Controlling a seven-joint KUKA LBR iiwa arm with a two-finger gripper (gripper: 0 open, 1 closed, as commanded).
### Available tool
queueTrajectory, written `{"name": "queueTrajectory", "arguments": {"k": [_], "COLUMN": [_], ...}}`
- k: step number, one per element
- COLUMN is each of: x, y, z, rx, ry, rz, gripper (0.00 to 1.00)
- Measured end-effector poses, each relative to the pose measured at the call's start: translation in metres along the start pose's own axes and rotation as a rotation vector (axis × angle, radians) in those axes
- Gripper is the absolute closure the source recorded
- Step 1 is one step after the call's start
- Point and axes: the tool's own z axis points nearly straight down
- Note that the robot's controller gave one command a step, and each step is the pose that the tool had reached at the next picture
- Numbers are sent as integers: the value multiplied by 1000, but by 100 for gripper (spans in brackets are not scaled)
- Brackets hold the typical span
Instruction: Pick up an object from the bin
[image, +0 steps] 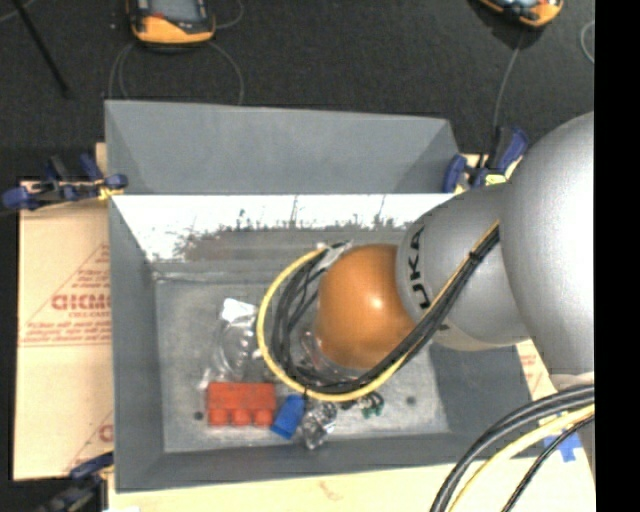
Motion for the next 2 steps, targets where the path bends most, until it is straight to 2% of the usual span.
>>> {"name": "queueTrajectory", "arguments": {"k": [1,2], "x": [2,-7], "y": [0,-2], "z": [1,-131], "rx": [-1,1], "ry": [5,-3], "rz": [2,-154], "gripper": [100,100]}}
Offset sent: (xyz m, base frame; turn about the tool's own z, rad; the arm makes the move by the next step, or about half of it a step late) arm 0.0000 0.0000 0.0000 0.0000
